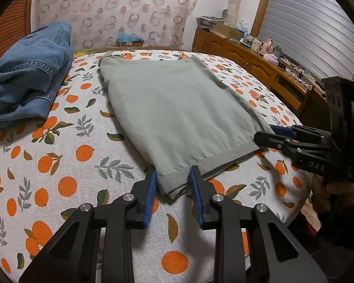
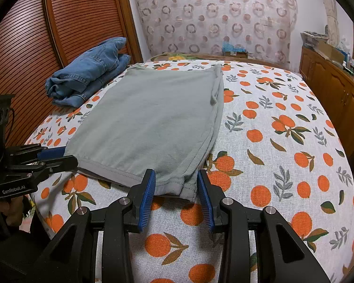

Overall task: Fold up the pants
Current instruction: 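Grasp the leg cuffs with the left gripper while the right gripper grasps beside it, then lift the cuffs with both grippers and fold them over toward the waistband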

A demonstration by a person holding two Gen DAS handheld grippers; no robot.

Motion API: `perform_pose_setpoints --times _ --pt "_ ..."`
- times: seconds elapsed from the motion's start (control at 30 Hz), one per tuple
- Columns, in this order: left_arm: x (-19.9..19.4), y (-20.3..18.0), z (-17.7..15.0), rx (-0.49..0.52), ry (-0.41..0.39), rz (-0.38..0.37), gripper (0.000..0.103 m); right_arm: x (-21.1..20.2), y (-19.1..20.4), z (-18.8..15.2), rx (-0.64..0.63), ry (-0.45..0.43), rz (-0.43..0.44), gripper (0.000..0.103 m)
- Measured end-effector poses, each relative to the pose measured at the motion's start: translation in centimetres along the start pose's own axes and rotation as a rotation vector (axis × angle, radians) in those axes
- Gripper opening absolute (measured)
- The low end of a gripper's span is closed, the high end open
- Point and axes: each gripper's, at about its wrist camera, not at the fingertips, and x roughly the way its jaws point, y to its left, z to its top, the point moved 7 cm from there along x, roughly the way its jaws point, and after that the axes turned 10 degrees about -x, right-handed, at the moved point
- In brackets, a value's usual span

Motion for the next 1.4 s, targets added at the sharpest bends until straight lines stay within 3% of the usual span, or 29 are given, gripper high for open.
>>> perform_pose_setpoints --times 0.07,0.23,0.4,0.5,1.4 --pt "-0.1 -0.1 0.0 0.005 -0.005 0.002 0.019 0.0 0.0 0.0 0.0 0.0 0.0 0.037" --pt "-0.3 -0.3 0.2 0.018 -0.018 0.011 0.014 0.0 0.0 0.0 0.002 0.001 0.002 0.037" --pt "-0.9 -0.4 0.4 0.019 -0.036 0.006 0.012 0.0 0.5 0.1 0.004 0.002 0.047 0.018" --pt "-1.4 -0.6 0.8 0.022 -0.051 0.002 0.011 0.0 0.7 0.2 0.002 0.003 0.058 0.015" --pt "-12.7 -4.1 5.6 0.072 -0.288 -0.11 0.011 -10.8 1.5 3.7 -0.058 -0.205 0.098 0.014"
